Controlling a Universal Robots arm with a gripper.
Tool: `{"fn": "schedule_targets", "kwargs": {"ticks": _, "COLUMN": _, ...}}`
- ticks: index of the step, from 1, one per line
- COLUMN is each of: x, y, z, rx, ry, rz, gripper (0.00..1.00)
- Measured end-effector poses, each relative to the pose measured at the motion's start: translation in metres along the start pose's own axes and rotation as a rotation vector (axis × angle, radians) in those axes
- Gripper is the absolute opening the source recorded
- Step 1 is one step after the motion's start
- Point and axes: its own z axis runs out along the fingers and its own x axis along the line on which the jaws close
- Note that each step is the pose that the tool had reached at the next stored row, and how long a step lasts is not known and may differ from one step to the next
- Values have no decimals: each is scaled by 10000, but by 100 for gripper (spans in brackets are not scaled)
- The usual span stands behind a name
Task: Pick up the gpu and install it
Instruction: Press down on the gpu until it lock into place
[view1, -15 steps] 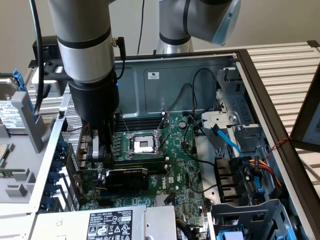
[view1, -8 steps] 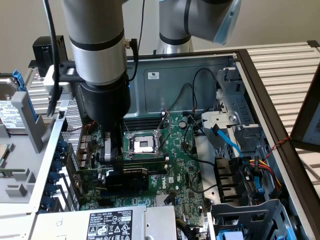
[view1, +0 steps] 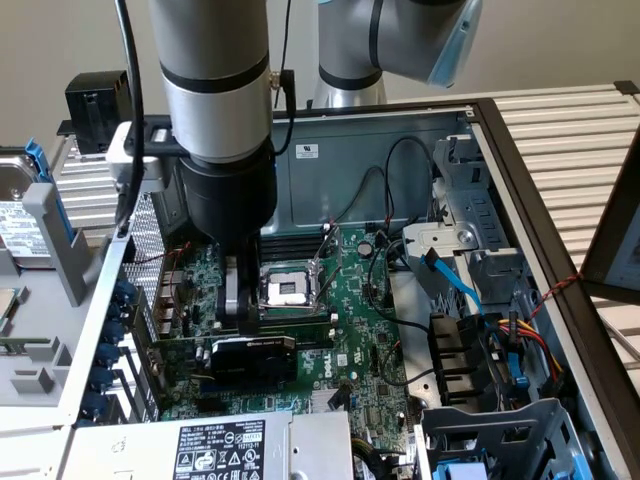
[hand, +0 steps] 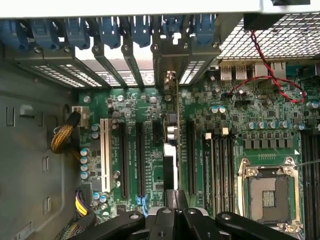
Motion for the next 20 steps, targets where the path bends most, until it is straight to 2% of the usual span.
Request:
{"fn": "schedule_targets", "kwargs": {"ticks": 5, "x": -6, "y": -10, "z": 9, "rx": 0, "ry": -1, "rz": 1, "gripper": 11}}
{"fn": "schedule_targets", "kwargs": {"ticks": 11, "x": -55, "y": -3, "z": 76, "rx": 0, "ry": -2, "rz": 1, "gripper": 11}}
{"fn": "schedule_targets", "kwargs": {"ticks": 14, "x": -55, "y": 26, "z": 85, "rx": -5, "ry": -1, "rz": 1, "gripper": 11}}
{"fn": "schedule_targets", "kwargs": {"ticks": 20, "x": -54, "y": 25, "z": 132, "rx": -9, "ry": 7, "rz": 0, "gripper": 11}}
